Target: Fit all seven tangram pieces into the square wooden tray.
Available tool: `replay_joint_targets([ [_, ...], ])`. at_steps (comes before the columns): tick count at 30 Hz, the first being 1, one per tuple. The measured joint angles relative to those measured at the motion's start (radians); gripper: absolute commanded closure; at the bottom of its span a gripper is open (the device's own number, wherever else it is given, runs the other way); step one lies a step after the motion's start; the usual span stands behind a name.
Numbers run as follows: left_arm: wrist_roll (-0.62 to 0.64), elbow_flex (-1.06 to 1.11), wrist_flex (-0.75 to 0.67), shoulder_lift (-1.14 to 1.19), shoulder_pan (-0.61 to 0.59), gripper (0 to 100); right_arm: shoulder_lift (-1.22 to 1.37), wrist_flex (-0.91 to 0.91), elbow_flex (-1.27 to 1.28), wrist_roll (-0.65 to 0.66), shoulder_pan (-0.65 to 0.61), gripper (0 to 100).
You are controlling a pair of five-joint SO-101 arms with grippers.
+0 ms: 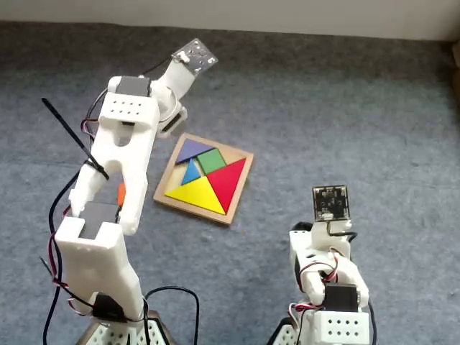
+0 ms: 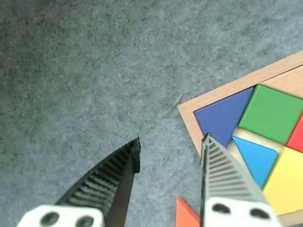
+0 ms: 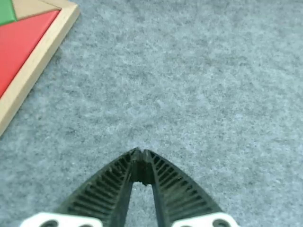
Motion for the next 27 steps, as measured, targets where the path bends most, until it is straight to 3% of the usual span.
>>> replay_joint_targets([
  [6,0.0,0.009,0.069,0.0,0.0,79,0.0,0.0,0.0,0.0,0.0,99.3],
  [12,-0.104,0.146,0.089,0.0,0.002,79,0.0,0.0,0.0,0.0,0.0,99.3],
  [20,-0.118,0.287,0.089,0.0,0.064,79,0.0,0.0,0.0,0.0,0.0,99.3],
  [27,-0.11,0.344,-0.005,-0.017,0.146,79,0.0,0.0,0.0,0.0,0.0,99.3],
])
